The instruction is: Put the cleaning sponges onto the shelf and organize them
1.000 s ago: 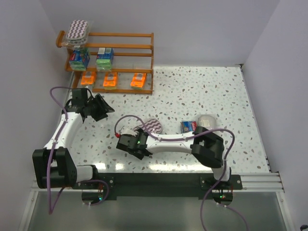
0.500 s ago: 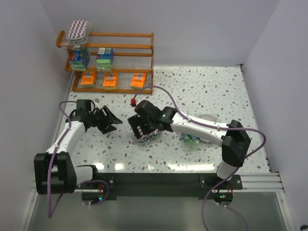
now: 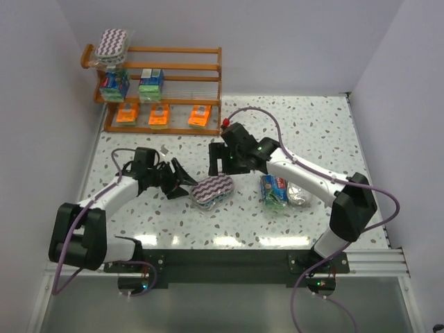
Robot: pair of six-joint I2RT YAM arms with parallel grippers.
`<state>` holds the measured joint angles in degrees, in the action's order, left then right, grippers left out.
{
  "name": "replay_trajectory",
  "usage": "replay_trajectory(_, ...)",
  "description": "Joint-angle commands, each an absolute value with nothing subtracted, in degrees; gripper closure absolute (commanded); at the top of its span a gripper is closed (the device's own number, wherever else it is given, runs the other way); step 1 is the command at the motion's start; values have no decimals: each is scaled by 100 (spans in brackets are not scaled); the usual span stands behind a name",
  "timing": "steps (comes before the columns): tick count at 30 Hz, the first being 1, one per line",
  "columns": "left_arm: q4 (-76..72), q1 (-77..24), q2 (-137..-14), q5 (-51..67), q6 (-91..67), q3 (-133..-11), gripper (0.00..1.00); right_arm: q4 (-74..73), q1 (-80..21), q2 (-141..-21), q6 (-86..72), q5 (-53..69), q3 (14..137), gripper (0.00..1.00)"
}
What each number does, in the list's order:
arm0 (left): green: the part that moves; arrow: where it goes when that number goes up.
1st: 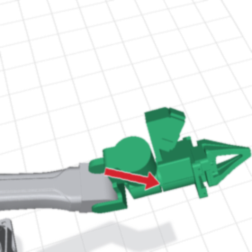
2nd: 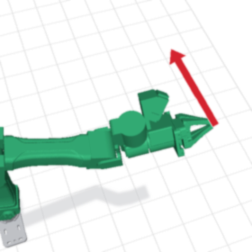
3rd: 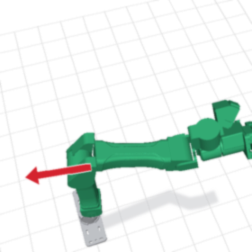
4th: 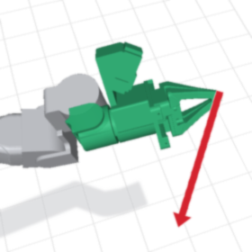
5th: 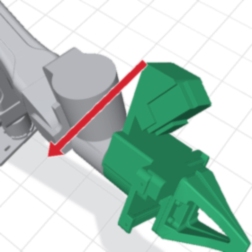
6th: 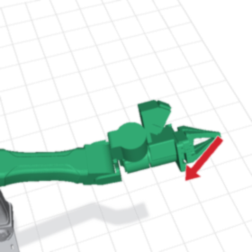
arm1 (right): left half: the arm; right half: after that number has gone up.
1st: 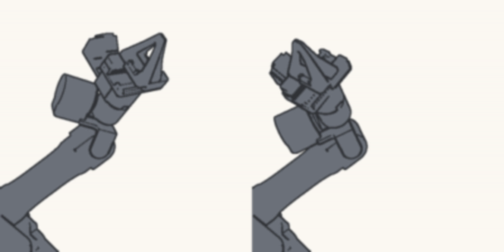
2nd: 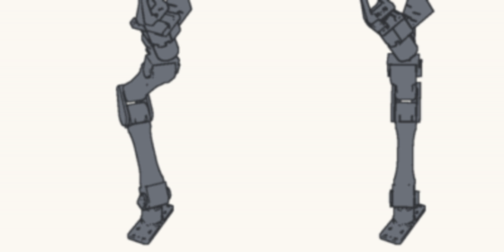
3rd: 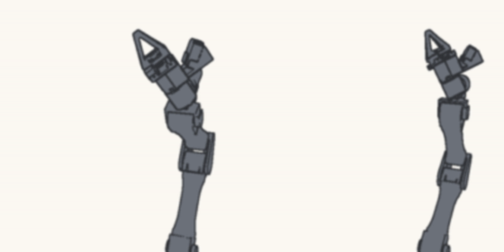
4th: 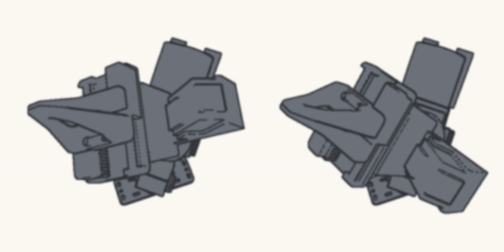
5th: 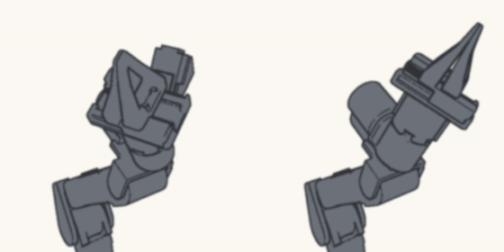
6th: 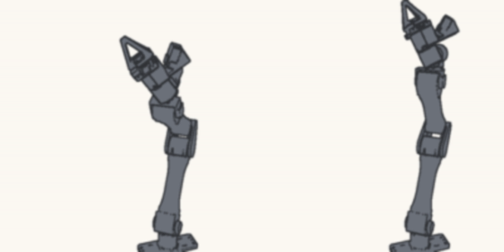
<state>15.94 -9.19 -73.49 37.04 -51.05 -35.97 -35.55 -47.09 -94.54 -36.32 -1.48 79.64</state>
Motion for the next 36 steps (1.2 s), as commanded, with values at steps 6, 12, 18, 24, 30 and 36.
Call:
replay_trajectory(6,941,-1266,-8102,3428,-5124,-3744,39,-3630,-4395,-8851,-4052,-17,7673,14)
replay_trajectory(12,678,-1274,-8446,3489,-5115,-3700,63,-3700,-4210,-8640,-4061,-9,7638,15)
replay_trajectory(18,668,-1292,-8499,3542,-5063,-3832,87,-3779,-4052,-8613,-4025,-9,7690,16)
replay_trajectory(24,607,-1292,-8500,3665,-5071,-3858,100,-3814,-3982,-8605,-4017,-9,7734,16)
replay_trajectory(30,877,-1283,-8210,3622,-5133,-4174,100,-3858,-3902,-8569,-4017,-9,7726,17)
replay_trajectory(36,1598,-1283,-8165,3410,-5001,-4324,43,-3894,-3850,-8543,-3999,-9,7699,17)
